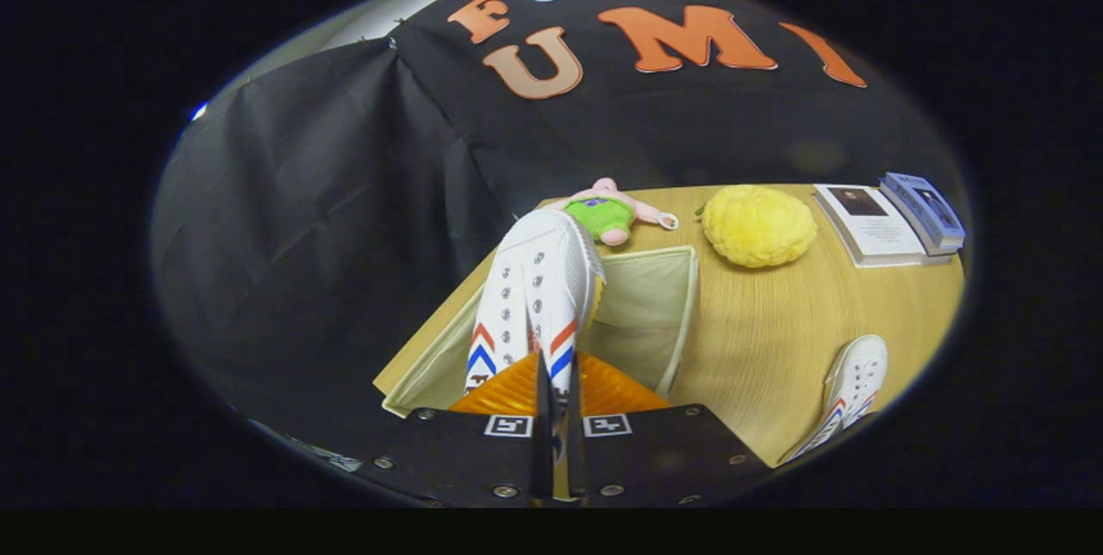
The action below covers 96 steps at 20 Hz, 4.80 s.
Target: Open the storage box then place both shoes into the box .Put the left shoe in first, then the right shoe, with the right side of both shoes facing outward in a uniform manner.
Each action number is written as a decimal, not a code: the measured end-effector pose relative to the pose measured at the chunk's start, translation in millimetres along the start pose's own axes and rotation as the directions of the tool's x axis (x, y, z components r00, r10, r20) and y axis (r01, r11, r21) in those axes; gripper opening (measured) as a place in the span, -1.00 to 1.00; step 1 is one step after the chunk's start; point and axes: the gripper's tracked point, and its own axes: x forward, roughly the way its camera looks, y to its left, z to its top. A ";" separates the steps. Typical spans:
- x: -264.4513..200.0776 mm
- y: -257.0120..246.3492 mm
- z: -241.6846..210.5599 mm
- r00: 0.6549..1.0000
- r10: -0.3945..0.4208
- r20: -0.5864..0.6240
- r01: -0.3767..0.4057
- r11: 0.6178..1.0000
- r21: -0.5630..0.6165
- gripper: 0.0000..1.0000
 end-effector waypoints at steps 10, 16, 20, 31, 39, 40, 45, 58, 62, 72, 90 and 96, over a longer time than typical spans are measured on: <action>-11.2 14.7 3.9 0.998 0.068 0.015 -0.068 0.997 0.028 -0.67; -55.2 -11.9 9.3 0.995 0.052 0.088 -0.058 0.995 0.075 0.07; -81.0 -52.6 2.9 0.994 -0.007 0.111 -0.006 0.993 0.116 0.57; -118.5 -211.9 -68.1 0.965 -0.262 -0.004 0.253 0.928 0.275 0.78; -120.8 -269.2 -120.6 0.944 -0.312 -0.109 0.331 0.893 0.307 0.78; -120.6 -274.1 -125.1 0.940 -0.321 -0.118 0.342 0.891 0.298 0.77; -114.1 -276.6 -150.9 0.930 -0.321 -0.180 0.358 0.905 0.232 0.62; -99.0 -281.0 -155.7 0.924 -0.353 -0.145 0.382 0.859 0.340 -0.57; -96.9 -263.2 -153.7 0.929 -0.337 -0.152 0.370 0.850 0.375 -0.71; -90.6 -189.7 -75.1 0.978 -0.206 -0.011 0.190 0.879 0.436 -0.72; -36.8 -24.7 12.6 0.996 -0.001 0.092 -0.031 0.941 0.337 -0.73; -21.1 -12.4 13.9 0.997 -0.012 0.075 -0.012 0.952 0.305 -0.73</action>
